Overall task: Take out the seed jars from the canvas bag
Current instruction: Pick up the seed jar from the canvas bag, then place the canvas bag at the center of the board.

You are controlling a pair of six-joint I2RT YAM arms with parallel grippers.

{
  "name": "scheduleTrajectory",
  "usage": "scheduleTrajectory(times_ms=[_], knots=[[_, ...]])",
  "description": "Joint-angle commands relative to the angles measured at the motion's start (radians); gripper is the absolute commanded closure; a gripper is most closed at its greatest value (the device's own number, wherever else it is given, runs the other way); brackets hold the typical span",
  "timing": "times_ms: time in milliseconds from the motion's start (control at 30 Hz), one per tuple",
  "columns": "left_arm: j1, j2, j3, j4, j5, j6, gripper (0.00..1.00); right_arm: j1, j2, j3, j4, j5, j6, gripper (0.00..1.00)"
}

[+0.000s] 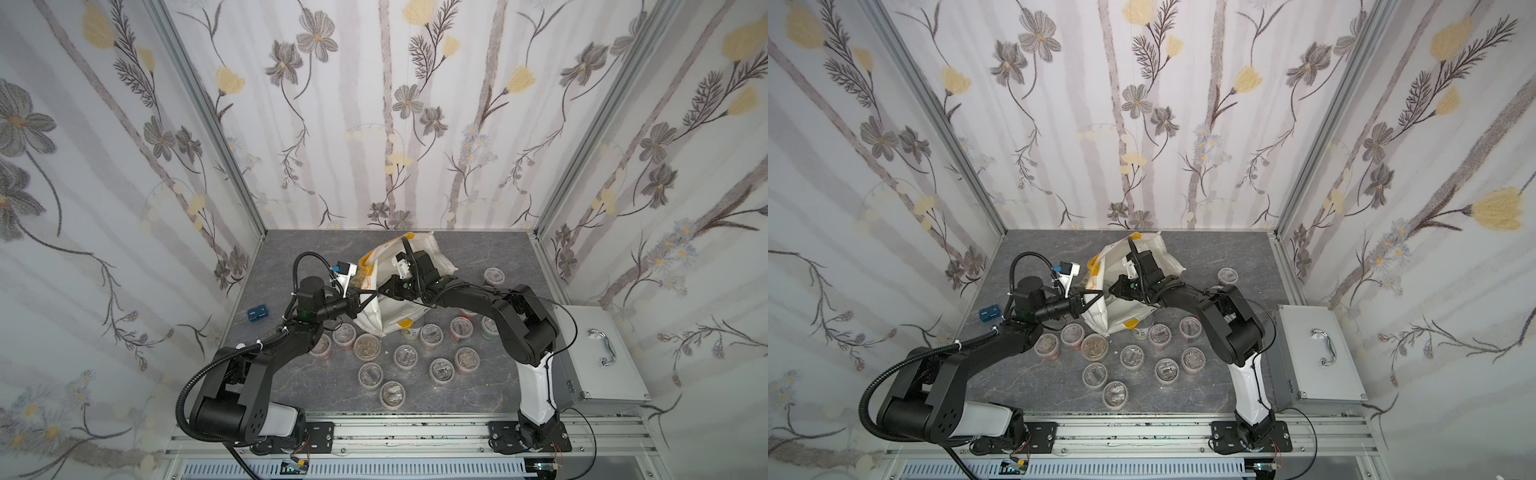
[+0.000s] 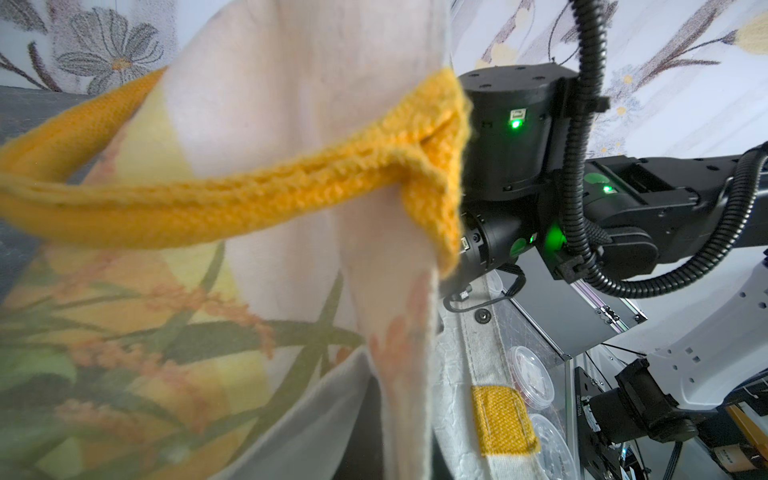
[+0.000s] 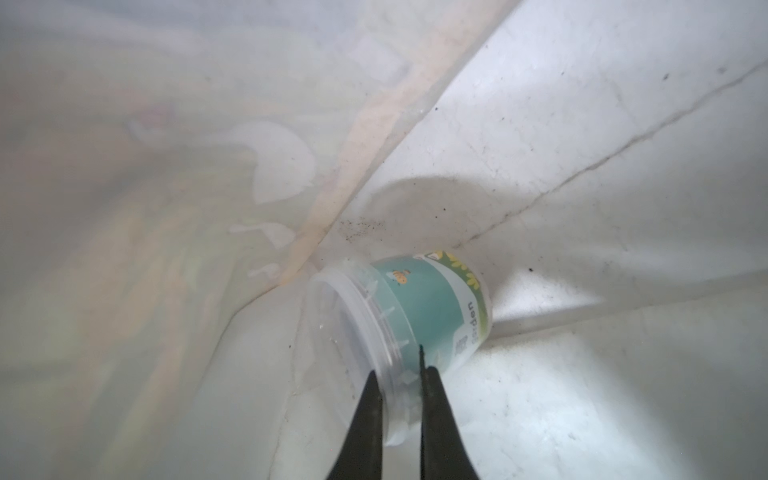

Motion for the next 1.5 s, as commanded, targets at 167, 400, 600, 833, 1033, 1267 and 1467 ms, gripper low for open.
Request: scheduleTrajectory(times_ms=[167,400,600,833,1033,1267,1467], knots=[[-0.001,-0.027,0.005,0.015,0.001,-0.005,1.00,-0.016,-0.079,-0.053,0.013,0.017,-0.021,0.91],[0.001,-0.028,0.058,0.001,-0.048,-0.087,0.97,-0.068,-0.234,-0.090,-0.073,-0.023,-0.024,0.90],[0.012,-0.006,0.211,-0.187,-0.101,-0.169,0.94,-0.119,-0.427,-0.128,-0.202,-0.034,-0.058,0.90],[0.019,0.052,0.348,-0.248,-0.190,-0.307,0.87,-0.216,-0.658,-0.250,-0.310,-0.086,-0.062,0.93],[0.021,0.162,0.457,-0.263,-0.215,-0.488,0.77,-0.346,-0.832,-0.329,-0.443,-0.079,-0.108,0.93],[0.025,0.237,0.505,-0.207,-0.261,-0.612,0.44,-0.487,-0.852,-0.381,-0.477,-0.086,-0.145,0.95],[0.034,0.188,0.579,-0.493,-0.423,-0.518,0.35,-0.534,-0.805,-0.378,-0.452,-0.073,-0.148,0.95]])
